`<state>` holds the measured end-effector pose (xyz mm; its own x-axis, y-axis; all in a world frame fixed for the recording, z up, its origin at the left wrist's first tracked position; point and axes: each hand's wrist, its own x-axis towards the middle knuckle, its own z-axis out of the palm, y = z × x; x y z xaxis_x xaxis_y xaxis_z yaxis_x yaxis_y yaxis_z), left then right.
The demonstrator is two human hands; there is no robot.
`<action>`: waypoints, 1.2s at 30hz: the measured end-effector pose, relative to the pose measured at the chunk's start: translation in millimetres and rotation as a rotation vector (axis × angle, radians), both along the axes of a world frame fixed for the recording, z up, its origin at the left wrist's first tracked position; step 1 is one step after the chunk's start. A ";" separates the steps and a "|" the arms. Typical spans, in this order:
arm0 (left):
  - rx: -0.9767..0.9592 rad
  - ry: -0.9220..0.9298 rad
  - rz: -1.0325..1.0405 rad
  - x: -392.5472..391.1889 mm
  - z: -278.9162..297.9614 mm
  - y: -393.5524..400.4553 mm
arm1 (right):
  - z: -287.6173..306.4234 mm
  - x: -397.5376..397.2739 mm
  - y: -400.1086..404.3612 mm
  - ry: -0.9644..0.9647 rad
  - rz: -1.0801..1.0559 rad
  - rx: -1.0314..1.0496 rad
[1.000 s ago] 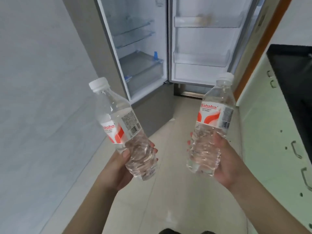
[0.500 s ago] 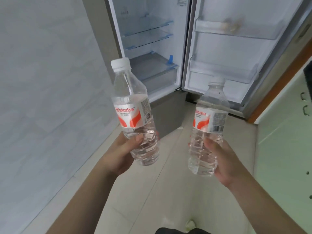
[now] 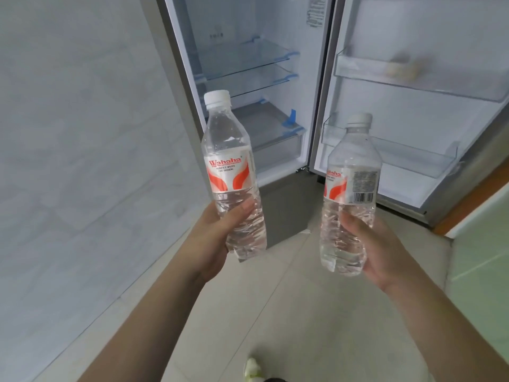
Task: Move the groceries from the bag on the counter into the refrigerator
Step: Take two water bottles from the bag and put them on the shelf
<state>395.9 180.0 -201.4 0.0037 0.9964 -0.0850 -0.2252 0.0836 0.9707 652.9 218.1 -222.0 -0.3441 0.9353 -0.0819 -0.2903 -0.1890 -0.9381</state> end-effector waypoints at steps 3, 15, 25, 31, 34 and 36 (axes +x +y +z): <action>0.035 0.016 0.008 -12.8 4.7 33.6 | 2.9 -14.9 41.4 -0.024 0.012 0.002; 0.206 0.093 -0.097 -79.5 87.2 199.2 | 84.8 -83.6 212.4 -0.110 -0.011 0.173; 0.330 0.120 -0.106 -75.4 148.7 318.4 | 156.8 -85.9 321.7 -0.149 -0.020 0.344; 0.421 0.139 -0.033 -48.1 181.0 378.5 | 189.8 -69.0 393.4 -0.089 -0.008 0.441; 0.431 0.208 -0.004 -31.6 189.5 404.7 | 198.5 -66.0 423.9 -0.099 0.012 0.475; 0.436 0.248 0.043 -24.0 192.9 420.1 | 199.3 -65.0 444.8 -0.096 0.028 0.479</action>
